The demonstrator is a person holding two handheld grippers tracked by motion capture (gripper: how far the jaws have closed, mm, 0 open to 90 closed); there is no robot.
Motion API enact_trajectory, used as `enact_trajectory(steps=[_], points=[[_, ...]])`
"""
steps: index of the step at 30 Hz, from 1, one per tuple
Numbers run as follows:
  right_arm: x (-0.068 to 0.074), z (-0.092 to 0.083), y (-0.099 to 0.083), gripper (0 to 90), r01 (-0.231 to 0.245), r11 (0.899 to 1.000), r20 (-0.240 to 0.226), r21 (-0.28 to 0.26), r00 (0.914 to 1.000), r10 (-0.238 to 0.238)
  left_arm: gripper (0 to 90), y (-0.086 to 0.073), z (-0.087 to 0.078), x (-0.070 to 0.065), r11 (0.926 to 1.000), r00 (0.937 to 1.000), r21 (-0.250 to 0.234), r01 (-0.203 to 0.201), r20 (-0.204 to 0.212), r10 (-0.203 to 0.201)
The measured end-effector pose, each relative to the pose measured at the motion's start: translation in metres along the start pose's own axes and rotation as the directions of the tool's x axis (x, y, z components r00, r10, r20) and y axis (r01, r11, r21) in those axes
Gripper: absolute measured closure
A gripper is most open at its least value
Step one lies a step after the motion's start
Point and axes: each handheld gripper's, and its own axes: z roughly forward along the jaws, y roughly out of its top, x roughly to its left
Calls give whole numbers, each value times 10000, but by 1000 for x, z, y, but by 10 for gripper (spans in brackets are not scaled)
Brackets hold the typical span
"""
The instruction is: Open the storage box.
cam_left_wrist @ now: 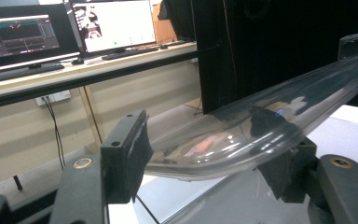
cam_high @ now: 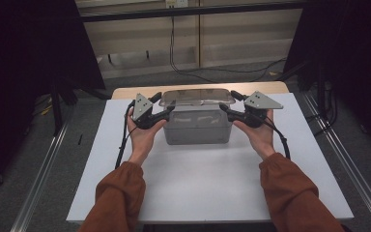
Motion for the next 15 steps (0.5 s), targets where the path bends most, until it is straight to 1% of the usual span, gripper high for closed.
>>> enact_trajectory(steps=[1,2,4,6,7,9,11,13,15], points=[[-1,0,0,395,-10,10000,23,45,10000,10,428,0,1,0,10000,9999,-51,84,58,-83],[-2,2,1,397,61,10000,84,46,9999,-61,428,0,2,0,10000,10000,18,70,15,-70],[-4,3,1,407,-7,10000,58,53,10000,7,435,0,2,1,10000,9999,13,86,-66,-86],[-5,5,2,412,-69,10000,25,-20,10000,69,457,2,2,1,9999,9997,57,-84,-236,85],[-6,5,2,414,-76,10000,4,-40,10000,76,475,3,2,2,9996,9992,145,-238,-304,242],[-6,5,2,420,-64,9999,46,-100,10000,65,485,4,3,2,9997,9994,136,-204,-282,208],[-8,6,4,442,-99,9999,30,-117,9999,100,490,4,4,3,9998,9993,89,-166,-326,169],[-8,6,6,482,55,10000,25,-77,10000,-55,498,5,5,4,9997,9992,98,-203,-348,207],[-9,8,7,504,127,9999,-22,-60,9999,-127,502,6,6,6,9999,9992,47,-149,-373,150]])
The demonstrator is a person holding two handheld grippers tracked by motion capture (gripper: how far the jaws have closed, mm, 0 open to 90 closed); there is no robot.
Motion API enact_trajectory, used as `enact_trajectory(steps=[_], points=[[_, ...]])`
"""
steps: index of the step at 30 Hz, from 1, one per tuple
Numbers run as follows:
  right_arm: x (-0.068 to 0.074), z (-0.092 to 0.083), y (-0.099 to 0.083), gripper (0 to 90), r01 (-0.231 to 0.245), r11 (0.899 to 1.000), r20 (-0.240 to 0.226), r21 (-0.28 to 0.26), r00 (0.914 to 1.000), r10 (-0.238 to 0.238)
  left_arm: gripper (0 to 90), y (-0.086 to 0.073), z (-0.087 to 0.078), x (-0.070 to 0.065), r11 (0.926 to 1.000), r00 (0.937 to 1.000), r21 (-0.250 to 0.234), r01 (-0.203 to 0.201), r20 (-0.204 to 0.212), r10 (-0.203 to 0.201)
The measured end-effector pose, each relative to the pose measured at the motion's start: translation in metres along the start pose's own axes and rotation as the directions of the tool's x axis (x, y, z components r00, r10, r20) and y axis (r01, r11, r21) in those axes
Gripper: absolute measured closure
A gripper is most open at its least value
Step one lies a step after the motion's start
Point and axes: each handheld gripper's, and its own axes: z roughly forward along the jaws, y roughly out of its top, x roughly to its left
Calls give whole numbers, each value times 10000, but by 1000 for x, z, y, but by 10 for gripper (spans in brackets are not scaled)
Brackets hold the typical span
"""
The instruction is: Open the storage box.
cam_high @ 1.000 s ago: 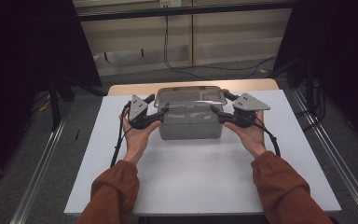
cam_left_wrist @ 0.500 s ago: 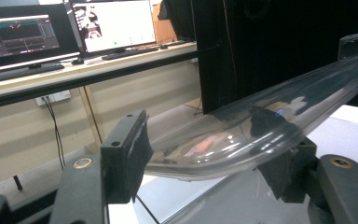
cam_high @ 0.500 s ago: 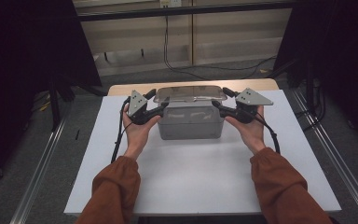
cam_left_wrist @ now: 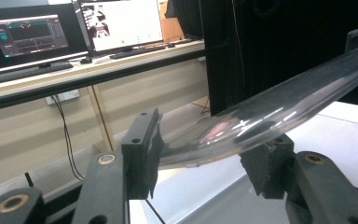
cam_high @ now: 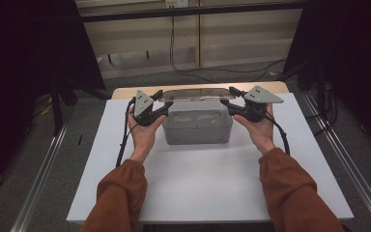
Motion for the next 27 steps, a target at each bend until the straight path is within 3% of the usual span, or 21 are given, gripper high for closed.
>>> enact_trajectory(steps=[27], points=[[-20,17,-2,552,-254,9997,6,-33,9997,254,580,2,16,18,9994,9998,301,191,31,-192]])
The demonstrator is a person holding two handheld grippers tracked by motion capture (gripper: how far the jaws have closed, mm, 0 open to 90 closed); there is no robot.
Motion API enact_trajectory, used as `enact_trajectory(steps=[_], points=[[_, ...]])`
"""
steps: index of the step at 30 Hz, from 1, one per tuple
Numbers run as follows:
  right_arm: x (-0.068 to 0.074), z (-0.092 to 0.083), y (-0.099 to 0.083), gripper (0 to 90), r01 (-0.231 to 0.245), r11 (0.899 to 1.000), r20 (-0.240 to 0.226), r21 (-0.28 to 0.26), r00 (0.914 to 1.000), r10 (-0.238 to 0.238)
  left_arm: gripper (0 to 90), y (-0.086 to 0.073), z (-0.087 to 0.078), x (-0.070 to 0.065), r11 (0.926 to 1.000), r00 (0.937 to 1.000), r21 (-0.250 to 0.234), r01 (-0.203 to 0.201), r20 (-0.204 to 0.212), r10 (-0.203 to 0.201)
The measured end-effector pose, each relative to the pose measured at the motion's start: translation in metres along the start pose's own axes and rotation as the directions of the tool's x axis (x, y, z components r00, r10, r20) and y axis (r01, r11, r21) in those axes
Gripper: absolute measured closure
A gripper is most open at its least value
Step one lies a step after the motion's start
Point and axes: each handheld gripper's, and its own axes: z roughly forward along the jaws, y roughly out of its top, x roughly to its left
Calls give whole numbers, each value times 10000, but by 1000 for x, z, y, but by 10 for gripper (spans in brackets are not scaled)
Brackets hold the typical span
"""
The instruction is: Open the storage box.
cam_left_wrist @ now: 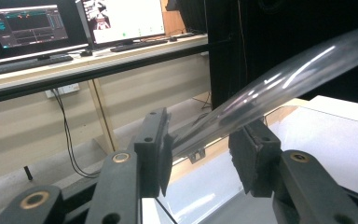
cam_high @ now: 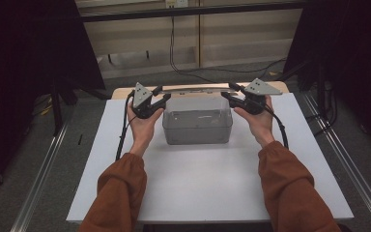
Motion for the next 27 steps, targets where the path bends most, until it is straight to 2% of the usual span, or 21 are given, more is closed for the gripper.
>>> enact_trajectory(steps=[5,14,20,27], points=[[-5,2,-1,542,-53,10000,107,23,9999,53,595,0,2,2,9999,9999,34,-100,-17,100],[-8,12,1,563,20,10000,29,56,10000,-20,613,-1,5,6,9988,9991,-251,415,8,-415],[-10,17,-6,578,-101,9999,152,7,9998,101,627,-1,7,8,9998,9999,-166,134,-27,-135],[-13,22,-5,569,-151,9999,215,18,9997,151,637,-4,14,11,9997,9997,-69,220,-106,-221]])
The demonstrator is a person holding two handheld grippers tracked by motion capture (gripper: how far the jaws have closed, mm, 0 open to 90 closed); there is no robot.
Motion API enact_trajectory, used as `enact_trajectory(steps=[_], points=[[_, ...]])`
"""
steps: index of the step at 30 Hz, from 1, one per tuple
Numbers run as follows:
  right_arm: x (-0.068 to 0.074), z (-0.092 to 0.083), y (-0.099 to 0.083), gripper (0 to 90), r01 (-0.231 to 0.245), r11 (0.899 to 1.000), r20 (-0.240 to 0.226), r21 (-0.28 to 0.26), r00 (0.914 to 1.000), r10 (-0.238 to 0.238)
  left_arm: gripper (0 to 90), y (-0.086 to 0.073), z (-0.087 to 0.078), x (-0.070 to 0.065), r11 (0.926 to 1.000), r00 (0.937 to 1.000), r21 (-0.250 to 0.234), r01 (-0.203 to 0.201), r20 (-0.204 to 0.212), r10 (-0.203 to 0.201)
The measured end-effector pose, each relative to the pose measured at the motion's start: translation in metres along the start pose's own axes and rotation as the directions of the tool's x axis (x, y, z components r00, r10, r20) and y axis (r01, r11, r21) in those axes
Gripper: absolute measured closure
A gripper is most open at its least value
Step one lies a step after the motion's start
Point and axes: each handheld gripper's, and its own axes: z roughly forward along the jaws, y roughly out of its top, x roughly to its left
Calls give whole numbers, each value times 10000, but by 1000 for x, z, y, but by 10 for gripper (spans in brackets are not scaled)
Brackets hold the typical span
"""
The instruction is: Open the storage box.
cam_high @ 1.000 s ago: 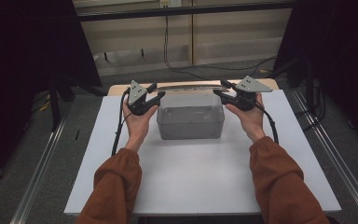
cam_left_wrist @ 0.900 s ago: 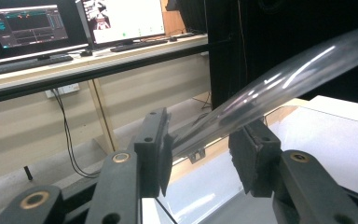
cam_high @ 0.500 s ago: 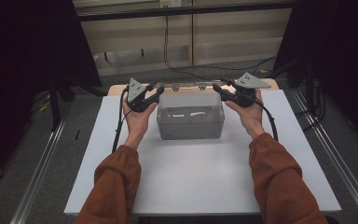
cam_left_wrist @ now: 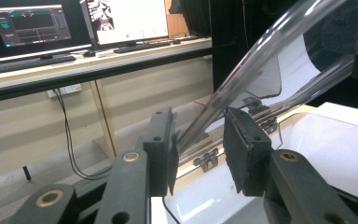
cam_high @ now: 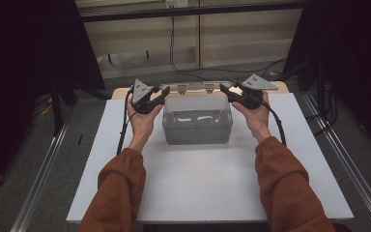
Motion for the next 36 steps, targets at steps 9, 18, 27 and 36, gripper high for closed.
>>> enact_trajectory(steps=[9,18,27,36], points=[[-1,5,-1,567,37,10000,-33,20,10000,-37,634,-2,8,4,9999,10000,141,-70,-24,71],[-7,9,1,582,-227,9997,7,-89,9997,227,630,-5,16,9,9997,9999,258,-49,-130,53],[-12,14,4,612,-218,9997,63,-75,9997,218,612,-8,25,15,9992,9993,223,341,-162,-338],[-17,17,3,646,-400,9991,133,-162,9991,402,629,-11,33,17,9986,9997,494,183,-192,-173]])
